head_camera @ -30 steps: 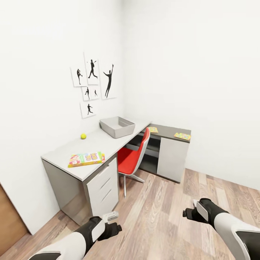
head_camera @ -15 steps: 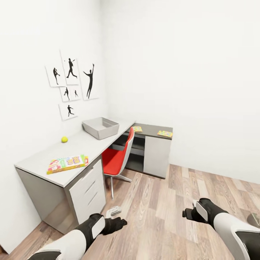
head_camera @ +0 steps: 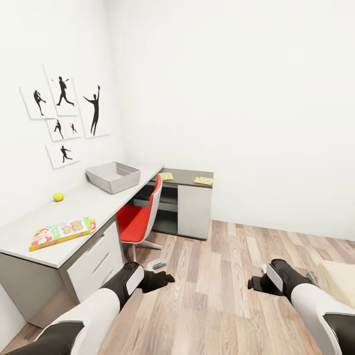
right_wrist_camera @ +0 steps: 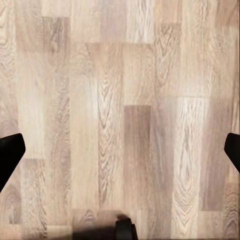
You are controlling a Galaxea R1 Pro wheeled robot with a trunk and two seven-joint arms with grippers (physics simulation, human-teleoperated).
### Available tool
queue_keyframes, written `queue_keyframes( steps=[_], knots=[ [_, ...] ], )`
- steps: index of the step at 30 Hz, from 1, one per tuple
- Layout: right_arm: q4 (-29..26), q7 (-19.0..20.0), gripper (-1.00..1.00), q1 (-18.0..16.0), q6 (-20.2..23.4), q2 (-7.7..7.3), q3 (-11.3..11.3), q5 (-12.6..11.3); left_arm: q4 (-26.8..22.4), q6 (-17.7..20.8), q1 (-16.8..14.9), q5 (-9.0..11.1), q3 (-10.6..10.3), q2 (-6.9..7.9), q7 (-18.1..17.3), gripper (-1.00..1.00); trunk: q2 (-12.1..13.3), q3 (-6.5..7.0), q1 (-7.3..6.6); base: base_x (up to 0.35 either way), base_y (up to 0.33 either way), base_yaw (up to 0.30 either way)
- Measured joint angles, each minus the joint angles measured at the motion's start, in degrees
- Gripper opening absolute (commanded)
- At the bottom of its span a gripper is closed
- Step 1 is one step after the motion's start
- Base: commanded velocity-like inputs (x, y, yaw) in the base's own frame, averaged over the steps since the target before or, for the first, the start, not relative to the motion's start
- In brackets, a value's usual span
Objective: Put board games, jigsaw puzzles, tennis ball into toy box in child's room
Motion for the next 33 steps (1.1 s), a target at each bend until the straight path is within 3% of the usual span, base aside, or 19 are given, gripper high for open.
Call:
queue_keyframes(
  steps=[8,16,27,28,33],
  knots=[
    [-8.3,0.0,1.0,1.5,4.6,-0.23,0.0,-0.1,-4.4,6.3,-1.0,-0.1,-0.3,-0.03,6.5,1.0,0.0,0.0,0.0,0.0,0.0,-0.287],
    [-13.8,0.0,1.0,3.0,7.4,-0.18,0.0,-0.1,-5.5,8.1,0.3,0.1,-0.4,-0.05,8.6,1.0,0.0,0.0,0.0,0.0,0.0,-0.287],
    [-20.4,0.3,1.0,4.7,9.7,-0.17,0.0,-0.1,-8.3,6.9,3.8,1.0,-0.1,0.47,6.4,1.0,0.0,0.0,0.0,0.0,0.0,-0.287],
    [-21.8,0.3,1.0,5.5,10.0,-0.15,-0.1,-0.1,-10.9,3.9,5.8,1.2,-0.1,0.59,5.1,1.0,0.0,-0.01,0.0,0.0,0.0,-0.287],
    [-22.7,0.3,1.0,5.9,10.1,-0.14,-0.1,-0.1,-13.4,1.3,7.4,1.3,-0.1,0.61,4.4,1.0,0.0,0.0,0.0,0.0,0.0,-0.287]
  ],
)
